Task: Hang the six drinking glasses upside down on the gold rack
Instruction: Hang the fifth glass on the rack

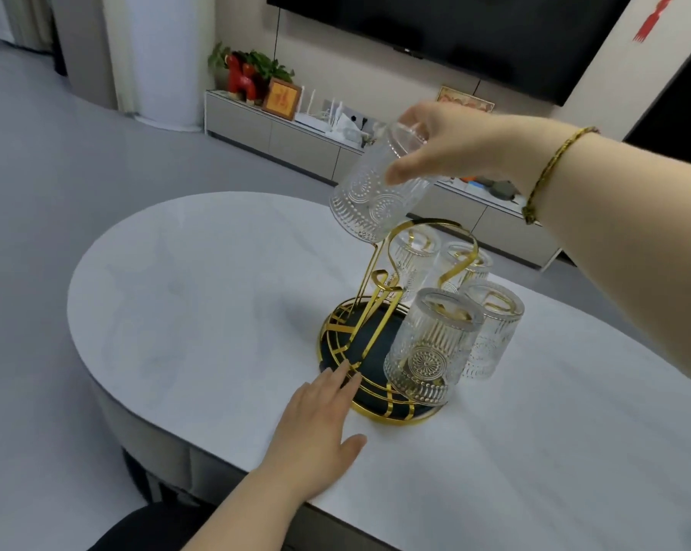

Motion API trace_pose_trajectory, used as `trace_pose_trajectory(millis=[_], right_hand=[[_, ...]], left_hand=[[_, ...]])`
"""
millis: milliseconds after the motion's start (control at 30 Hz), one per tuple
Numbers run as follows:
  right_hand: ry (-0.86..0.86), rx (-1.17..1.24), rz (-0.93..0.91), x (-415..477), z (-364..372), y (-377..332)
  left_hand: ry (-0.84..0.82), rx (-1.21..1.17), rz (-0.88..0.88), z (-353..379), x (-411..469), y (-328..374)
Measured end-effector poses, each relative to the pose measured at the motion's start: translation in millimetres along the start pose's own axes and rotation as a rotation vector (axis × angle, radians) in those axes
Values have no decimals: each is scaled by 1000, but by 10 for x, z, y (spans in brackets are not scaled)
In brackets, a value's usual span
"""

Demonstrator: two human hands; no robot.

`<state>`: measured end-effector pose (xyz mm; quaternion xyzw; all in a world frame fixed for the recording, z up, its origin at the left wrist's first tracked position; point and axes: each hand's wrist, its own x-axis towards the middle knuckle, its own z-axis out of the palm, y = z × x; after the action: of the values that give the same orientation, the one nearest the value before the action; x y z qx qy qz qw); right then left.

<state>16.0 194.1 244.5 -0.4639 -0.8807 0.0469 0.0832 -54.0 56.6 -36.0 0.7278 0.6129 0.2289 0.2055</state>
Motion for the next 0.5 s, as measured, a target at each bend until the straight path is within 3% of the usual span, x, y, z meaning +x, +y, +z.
trace_pose_trajectory(millis=[200,500], right_hand=[[-114,-146,21,98,137,-157],[-123,-231,43,126,153,-223]], left_hand=[[-17,3,1,-7,8,12],[-25,0,-5,-31,4,24]])
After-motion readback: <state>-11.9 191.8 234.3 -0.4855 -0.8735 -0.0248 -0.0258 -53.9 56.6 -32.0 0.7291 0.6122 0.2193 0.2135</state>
